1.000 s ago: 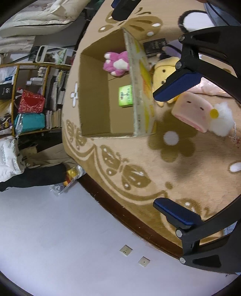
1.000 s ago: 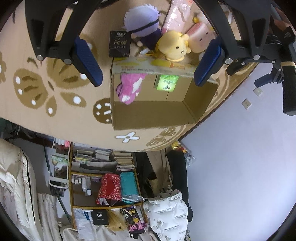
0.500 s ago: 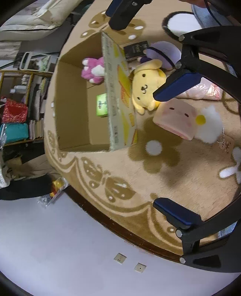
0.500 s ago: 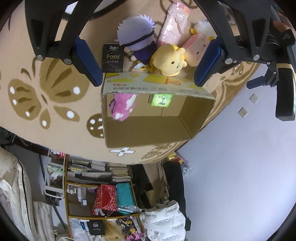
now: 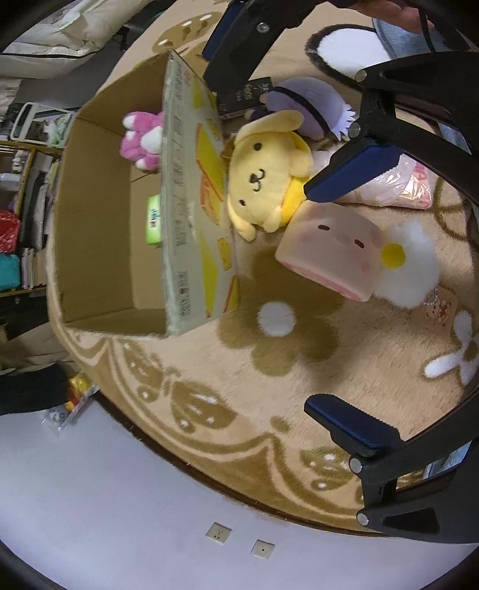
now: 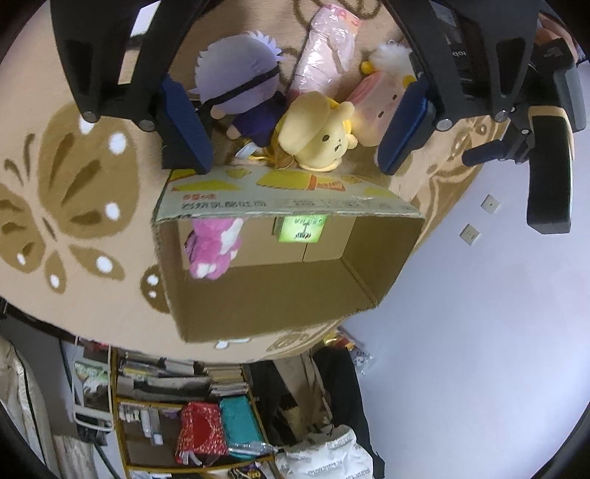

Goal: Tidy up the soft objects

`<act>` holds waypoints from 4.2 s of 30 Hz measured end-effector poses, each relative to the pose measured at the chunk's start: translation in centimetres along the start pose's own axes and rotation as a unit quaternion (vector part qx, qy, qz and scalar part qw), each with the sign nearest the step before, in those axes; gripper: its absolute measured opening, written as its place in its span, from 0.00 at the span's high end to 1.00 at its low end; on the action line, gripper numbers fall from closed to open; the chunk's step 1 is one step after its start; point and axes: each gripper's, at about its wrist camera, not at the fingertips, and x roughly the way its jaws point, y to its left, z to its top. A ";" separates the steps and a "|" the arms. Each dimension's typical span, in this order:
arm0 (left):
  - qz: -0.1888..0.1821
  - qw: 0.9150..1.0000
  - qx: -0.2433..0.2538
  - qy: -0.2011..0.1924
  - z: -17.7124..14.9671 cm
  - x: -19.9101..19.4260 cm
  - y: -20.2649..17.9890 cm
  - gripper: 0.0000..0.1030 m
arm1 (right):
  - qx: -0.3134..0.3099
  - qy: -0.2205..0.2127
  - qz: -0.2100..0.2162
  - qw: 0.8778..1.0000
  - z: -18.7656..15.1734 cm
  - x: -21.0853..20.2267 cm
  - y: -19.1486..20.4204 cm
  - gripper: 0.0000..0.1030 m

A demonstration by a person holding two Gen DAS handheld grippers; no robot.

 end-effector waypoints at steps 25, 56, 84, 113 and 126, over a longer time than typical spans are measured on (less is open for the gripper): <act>-0.013 0.997 0.030 0.063 -0.2 3.4 -1.6 0.00 | 0.005 0.072 0.021 0.997 -0.7 5.2 0.0 0.14; -0.053 0.993 0.025 0.099 0.0 5.9 -0.7 0.41 | -0.027 0.104 0.004 0.994 -2.5 8.2 1.8 0.22; -0.016 0.999 -0.045 -0.021 0.8 0.0 3.1 0.70 | -0.038 0.041 -0.031 0.998 -1.9 2.5 1.4 0.48; 0.011 0.977 -0.063 -0.203 0.8 -8.5 4.1 0.70 | -0.013 -0.085 -0.035 0.996 -0.7 -6.5 0.7 0.48; 0.013 0.965 -0.067 -0.252 2.9 -9.9 4.2 0.70 | -0.005 -0.120 -0.032 0.992 0.0 -7.5 0.1 0.48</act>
